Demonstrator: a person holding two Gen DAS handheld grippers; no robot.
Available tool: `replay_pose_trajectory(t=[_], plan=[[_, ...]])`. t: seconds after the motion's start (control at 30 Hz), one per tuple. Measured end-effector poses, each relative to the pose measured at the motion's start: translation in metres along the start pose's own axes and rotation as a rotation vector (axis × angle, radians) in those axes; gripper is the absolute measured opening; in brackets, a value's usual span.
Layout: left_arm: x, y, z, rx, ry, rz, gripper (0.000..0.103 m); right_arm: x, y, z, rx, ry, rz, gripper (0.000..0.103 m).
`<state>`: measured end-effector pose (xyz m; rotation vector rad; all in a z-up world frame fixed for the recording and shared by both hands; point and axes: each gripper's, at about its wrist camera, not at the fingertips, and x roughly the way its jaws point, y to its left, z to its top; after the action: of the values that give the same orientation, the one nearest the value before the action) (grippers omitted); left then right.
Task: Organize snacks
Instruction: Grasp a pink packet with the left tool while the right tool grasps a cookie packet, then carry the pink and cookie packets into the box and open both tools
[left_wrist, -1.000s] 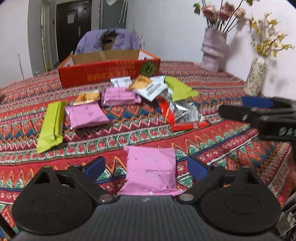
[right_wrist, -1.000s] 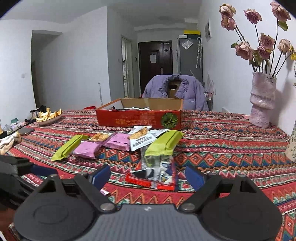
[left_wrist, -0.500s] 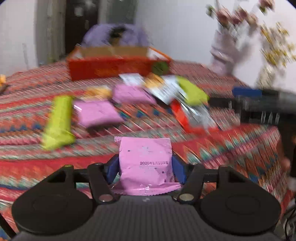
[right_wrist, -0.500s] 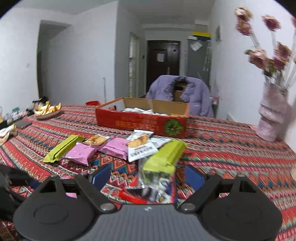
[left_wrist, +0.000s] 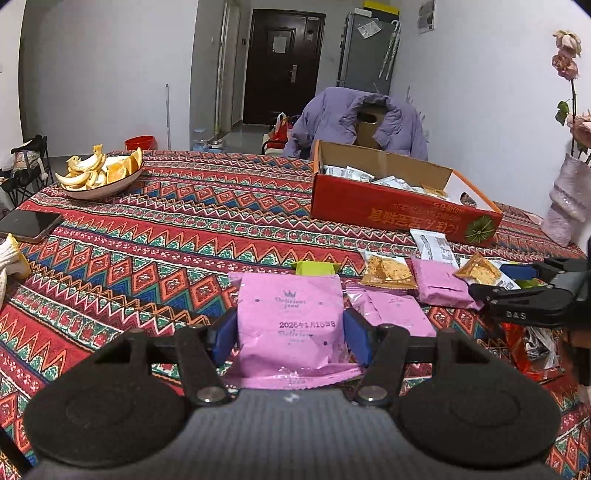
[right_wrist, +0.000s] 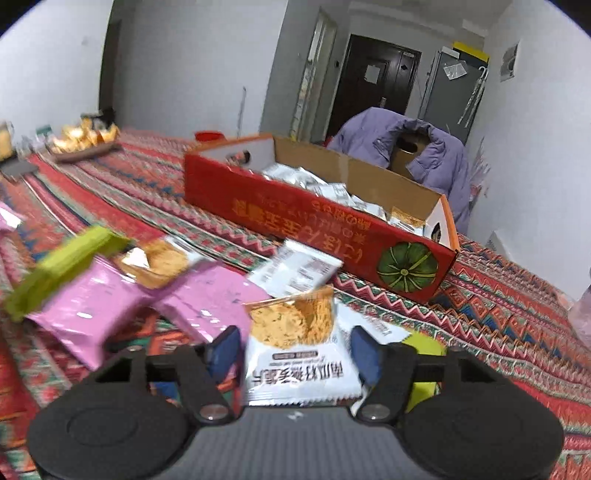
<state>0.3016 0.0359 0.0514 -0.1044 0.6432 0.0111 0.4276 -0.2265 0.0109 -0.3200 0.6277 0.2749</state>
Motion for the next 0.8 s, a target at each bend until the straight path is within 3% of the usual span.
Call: replay_pose_trajectory(t=[0.23, 0.4, 0.6, 0.8], plan=[[-0.007, 0.002, -0.001, -0.025, 0.005, -0.033, 0.062, -0.014, -0.004, -0.002, 0.045, -0.016, 0.022, 0.047], [-0.022, -0.011, 0.000, 0.001, -0.027, -0.063, 0.062, -0.061, -0.011, -0.008, 0.118, -0.069, 0.073, 0.047], [-0.034, -0.028, 0.014, 0.001, -0.059, -0.175, 0.062, -0.127, -0.022, -0.013, 0.198, -0.162, 0.101, 0.047], [-0.035, -0.048, 0.031, 0.038, -0.090, -0.218, 0.062, -0.149, -0.032, -0.004, 0.198, -0.211, 0.079, 0.047]])
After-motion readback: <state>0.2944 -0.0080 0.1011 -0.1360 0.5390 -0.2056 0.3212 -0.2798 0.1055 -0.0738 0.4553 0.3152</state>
